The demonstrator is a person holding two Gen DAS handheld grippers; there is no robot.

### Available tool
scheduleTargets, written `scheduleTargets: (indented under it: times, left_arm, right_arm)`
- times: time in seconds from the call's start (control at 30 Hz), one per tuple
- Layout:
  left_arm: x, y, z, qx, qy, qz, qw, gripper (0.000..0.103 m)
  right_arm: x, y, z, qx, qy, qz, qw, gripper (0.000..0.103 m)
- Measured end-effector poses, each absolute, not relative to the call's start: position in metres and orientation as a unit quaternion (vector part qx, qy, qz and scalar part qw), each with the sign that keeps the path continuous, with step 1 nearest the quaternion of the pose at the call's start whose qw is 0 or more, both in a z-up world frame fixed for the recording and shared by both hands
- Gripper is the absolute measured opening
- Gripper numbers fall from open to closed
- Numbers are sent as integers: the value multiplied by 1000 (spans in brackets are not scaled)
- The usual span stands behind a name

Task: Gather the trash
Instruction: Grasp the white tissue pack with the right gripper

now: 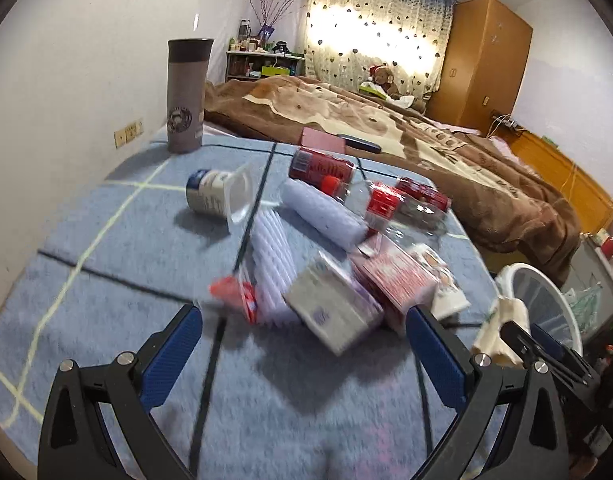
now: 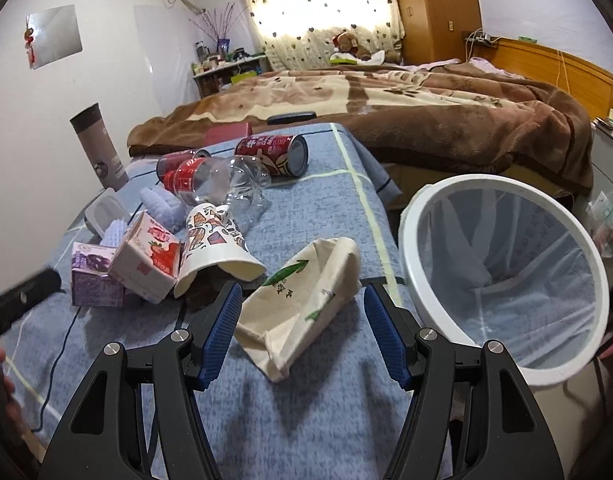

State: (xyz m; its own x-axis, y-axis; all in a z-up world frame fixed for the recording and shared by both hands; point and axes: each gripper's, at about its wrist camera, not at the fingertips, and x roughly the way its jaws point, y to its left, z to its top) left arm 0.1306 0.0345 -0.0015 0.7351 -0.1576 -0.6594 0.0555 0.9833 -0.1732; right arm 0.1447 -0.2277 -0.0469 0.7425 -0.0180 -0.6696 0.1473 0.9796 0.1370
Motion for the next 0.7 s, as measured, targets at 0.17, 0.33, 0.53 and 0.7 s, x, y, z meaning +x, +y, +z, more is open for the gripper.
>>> scheduleTargets:
  times: [0.17, 0.33, 0.53, 0.7]
  left_arm:
    - [152, 39, -2, -69, 366, -58, 926, 103]
    - [164, 34, -10, -64, 390, -86, 914, 98]
    - [159, 28, -26, -78, 416, -121, 898, 78]
    - [148, 23, -30, -82, 418, -132, 895, 69]
  right_arm:
    - [156, -228, -51, 95, 371, -42, 923, 56]
    - [162, -230, -54, 105, 387, -34, 915, 38]
    - [163, -232, -57, 112, 389, -26, 914, 11]
    - [159, -230, -56, 110, 388, -12, 915, 10]
